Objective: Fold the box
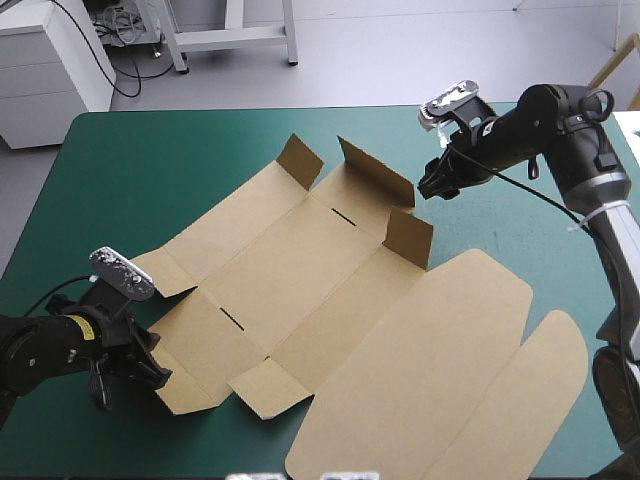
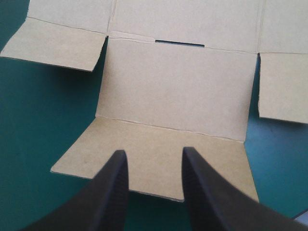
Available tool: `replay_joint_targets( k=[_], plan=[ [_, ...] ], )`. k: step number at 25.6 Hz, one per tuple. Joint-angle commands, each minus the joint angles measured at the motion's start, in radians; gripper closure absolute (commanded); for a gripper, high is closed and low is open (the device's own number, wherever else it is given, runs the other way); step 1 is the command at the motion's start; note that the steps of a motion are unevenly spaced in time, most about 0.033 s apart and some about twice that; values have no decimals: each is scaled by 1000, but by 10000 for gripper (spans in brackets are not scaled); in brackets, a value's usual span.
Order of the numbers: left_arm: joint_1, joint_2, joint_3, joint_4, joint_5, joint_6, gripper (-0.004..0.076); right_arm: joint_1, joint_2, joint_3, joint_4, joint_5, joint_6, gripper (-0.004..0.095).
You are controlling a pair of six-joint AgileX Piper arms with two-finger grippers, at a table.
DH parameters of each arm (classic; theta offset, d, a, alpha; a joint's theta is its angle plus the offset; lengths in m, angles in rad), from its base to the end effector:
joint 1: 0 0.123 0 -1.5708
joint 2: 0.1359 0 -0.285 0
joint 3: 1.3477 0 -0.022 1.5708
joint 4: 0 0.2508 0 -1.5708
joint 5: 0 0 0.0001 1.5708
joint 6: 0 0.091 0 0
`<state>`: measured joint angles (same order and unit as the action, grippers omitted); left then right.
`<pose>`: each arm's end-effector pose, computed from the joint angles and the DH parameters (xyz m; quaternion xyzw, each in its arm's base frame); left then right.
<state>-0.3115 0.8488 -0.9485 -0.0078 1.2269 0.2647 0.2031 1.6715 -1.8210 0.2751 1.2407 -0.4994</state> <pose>0.1242 -0.0407 0.3501 0.2739 0.9253 -0.0100 0.2621 0.3415 0.0942 0.4066 -0.3212 0.8952 0.0946 0.2942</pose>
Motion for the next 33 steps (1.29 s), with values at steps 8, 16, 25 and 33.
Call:
replay_joint_targets(
  k=[8,16,25,33],
  plan=[
    [-6,-7,-19,18,-76,-26,467,-6,49,-24,50,-37,5,210],
    [-6,-7,-19,21,-76,-28,467,-2,138,-24,52,-37,5,210],
    [-6,-7,-19,21,-76,-32,467,38,237,-24,50,-37,5,210],
    [-6,-7,-19,21,-80,-40,467,45,309,-24,57,-37,5,220]
  ],
)
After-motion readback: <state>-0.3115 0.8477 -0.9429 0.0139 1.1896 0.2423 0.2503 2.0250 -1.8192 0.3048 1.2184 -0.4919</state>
